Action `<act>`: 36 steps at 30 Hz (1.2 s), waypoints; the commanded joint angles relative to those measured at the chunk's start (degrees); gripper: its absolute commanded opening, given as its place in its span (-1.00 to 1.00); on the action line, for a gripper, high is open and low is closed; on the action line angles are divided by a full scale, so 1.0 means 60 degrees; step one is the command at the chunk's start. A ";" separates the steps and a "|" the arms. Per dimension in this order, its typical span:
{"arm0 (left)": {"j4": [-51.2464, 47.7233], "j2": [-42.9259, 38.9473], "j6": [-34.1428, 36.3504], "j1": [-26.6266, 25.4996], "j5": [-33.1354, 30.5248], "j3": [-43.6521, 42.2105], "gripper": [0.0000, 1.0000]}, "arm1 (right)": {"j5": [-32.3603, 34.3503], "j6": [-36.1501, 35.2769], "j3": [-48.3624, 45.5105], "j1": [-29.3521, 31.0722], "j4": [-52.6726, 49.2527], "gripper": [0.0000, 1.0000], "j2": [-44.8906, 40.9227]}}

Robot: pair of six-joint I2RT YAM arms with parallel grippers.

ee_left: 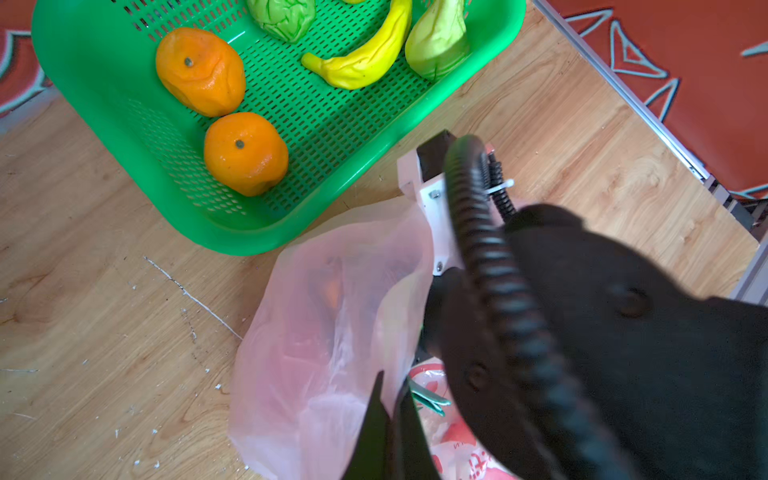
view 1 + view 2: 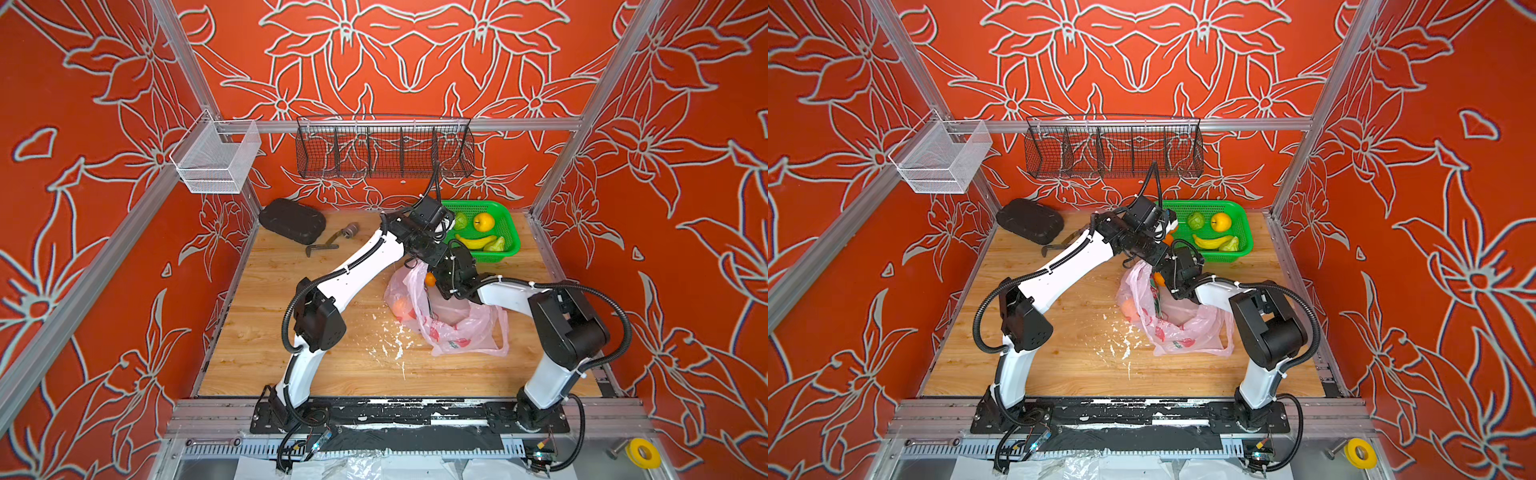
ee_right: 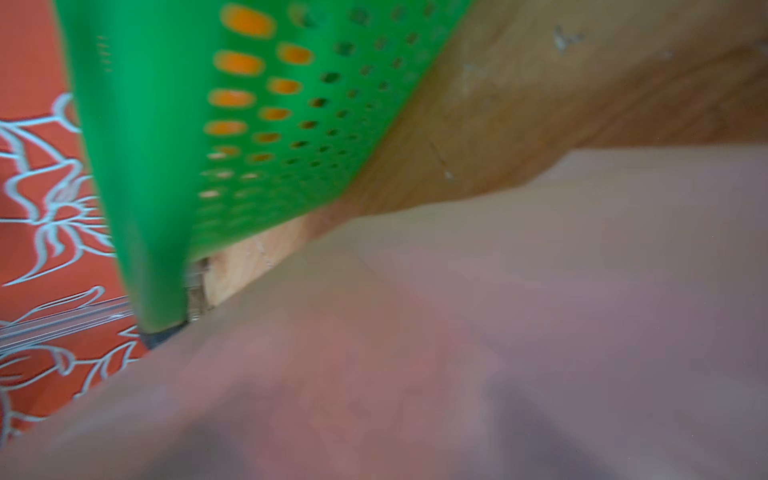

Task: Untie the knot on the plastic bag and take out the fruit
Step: 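Grasp an orange inside the pink bag with the right gripper and lift it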

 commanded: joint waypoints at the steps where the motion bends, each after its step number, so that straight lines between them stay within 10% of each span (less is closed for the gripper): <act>1: -0.0033 -0.0434 0.0254 -0.0040 -0.0108 -0.0059 -1.00 | -0.0022 0.0151 0.0156 0.0017 -0.1096 0.68 0.0211; 28: 0.0283 -0.0798 -0.0310 -0.0042 -0.0420 -0.0826 -1.00 | -0.0149 -0.0987 -0.2231 0.0017 -0.0897 0.03 -0.3021; 36: 0.0745 -0.1405 -0.1022 -0.0053 0.0226 -0.1239 -0.62 | -0.0399 -0.1786 -0.2818 0.0017 -0.1332 0.03 -0.4880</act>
